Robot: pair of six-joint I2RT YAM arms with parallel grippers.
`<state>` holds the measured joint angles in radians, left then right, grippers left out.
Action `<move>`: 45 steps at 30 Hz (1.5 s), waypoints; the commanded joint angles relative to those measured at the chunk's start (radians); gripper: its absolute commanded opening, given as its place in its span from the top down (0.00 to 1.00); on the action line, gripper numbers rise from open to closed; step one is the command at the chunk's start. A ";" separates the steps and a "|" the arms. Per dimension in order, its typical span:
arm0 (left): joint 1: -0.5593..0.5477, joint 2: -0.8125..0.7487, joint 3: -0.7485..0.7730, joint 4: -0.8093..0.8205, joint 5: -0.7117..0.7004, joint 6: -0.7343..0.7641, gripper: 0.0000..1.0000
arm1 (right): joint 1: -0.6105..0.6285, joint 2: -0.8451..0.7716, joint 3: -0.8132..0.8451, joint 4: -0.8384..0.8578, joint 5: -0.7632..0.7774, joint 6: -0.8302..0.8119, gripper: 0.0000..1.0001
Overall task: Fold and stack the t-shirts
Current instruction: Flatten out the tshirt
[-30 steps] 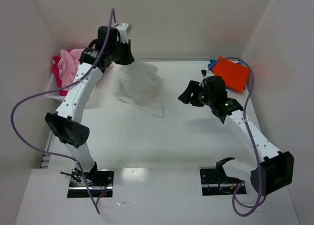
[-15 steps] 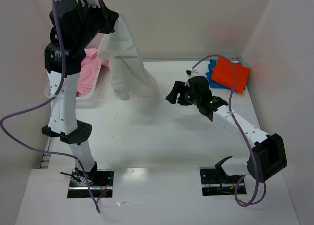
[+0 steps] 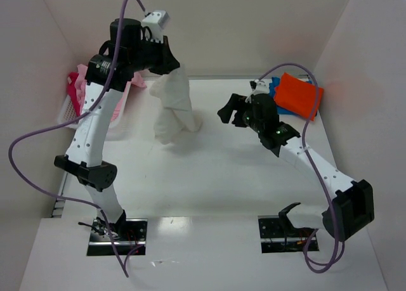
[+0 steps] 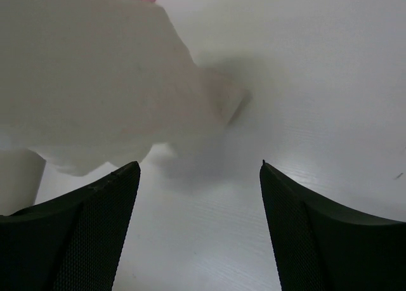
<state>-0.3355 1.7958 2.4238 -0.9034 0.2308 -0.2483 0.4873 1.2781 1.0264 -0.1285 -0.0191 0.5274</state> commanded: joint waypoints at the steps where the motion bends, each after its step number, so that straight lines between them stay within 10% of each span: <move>1: -0.077 -0.092 0.004 0.040 0.207 0.050 1.00 | -0.007 -0.117 0.021 -0.011 0.180 0.013 0.18; 9: -0.086 -0.289 -0.539 0.097 0.246 0.074 0.94 | -0.115 -0.206 0.031 -0.074 0.220 0.001 0.18; 14: -0.086 -0.308 -0.873 0.098 0.326 0.075 0.20 | -0.115 -0.148 0.057 -0.103 0.195 0.000 0.17; 17: -0.086 -0.320 -0.946 0.098 0.199 0.075 0.00 | -0.115 -0.138 0.057 -0.103 0.183 0.000 0.17; 29: -0.086 -0.019 -0.875 0.230 -0.013 0.052 0.00 | -0.115 -0.148 0.003 -0.122 0.153 0.040 0.17; 45: -0.126 0.125 -0.936 0.203 0.424 0.260 0.10 | -0.115 -0.183 -0.083 -0.148 0.133 0.068 0.17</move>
<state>-0.4317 1.9396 1.5031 -0.6805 0.5124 -0.0836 0.3725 1.1126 0.9436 -0.2867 0.1126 0.5863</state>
